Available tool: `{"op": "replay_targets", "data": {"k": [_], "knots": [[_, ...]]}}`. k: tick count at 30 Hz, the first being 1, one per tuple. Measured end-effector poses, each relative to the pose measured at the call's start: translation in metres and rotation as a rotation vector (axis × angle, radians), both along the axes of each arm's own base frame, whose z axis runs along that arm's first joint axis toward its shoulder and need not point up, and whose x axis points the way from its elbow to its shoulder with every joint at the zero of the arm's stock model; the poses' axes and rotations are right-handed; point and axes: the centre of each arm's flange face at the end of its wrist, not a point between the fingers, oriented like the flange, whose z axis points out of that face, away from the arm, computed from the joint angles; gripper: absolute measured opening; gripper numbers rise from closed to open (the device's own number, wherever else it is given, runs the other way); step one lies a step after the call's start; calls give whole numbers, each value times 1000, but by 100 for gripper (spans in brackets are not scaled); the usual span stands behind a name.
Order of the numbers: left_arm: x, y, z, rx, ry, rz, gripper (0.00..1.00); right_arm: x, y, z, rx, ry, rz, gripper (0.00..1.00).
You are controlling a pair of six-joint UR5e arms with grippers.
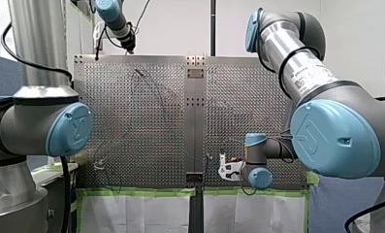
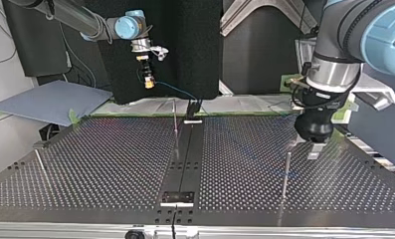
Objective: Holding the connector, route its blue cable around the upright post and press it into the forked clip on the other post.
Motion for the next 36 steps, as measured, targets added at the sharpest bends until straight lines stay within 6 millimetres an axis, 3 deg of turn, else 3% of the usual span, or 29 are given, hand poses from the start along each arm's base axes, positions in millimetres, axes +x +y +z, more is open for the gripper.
{"op": "replay_targets", "data": {"k": [19,36], "knots": [[-15,13,-9,42,118,117,100,0,1,-1,4,4,1,0],[-16,14,-9,50,125,128,100,0,1,0,3,4,2,0]]}}
